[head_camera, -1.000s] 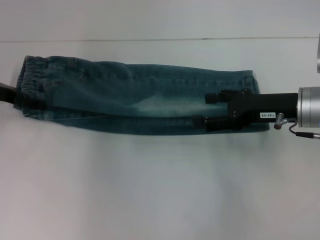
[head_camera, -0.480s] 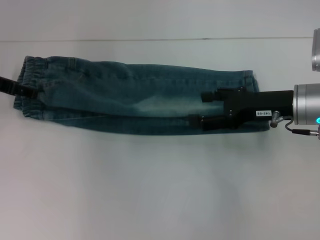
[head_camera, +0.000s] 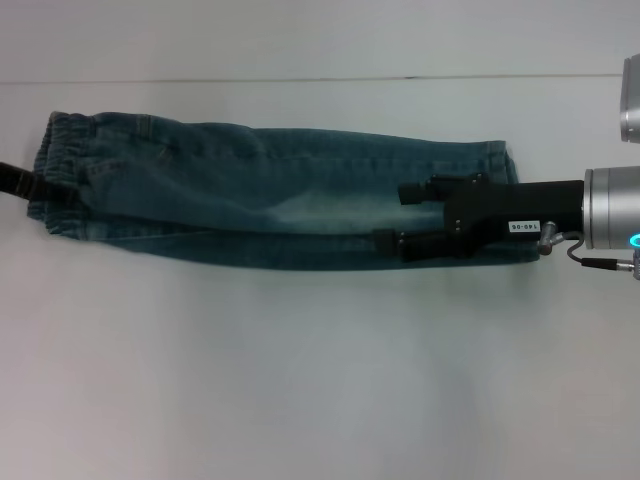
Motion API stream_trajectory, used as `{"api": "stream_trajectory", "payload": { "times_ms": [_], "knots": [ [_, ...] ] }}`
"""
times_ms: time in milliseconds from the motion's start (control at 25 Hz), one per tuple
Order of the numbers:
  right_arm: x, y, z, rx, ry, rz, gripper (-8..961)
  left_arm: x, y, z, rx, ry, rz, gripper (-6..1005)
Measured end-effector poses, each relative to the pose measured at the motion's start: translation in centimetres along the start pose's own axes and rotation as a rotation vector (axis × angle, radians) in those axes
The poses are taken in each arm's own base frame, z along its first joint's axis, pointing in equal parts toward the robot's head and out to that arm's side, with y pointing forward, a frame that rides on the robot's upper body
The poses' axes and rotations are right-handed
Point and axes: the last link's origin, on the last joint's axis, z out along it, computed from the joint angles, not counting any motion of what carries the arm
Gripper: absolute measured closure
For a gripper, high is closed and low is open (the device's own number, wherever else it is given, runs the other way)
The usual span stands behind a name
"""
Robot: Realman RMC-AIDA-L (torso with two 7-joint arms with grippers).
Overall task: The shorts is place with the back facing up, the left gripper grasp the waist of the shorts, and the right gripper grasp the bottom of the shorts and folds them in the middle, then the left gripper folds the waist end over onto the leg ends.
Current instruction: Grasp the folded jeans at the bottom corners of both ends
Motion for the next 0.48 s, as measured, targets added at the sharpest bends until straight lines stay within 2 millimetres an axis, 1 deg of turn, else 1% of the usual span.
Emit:
{"api": "stream_trajectory", "payload": {
  "times_ms": [480],
  "knots": [
    [-0.19,-0.02,0.45,0.0,-0.001,0.001,11,-0.3,0.47,1.01,0.009,-0.003,-0.001,109]
  ]
}}
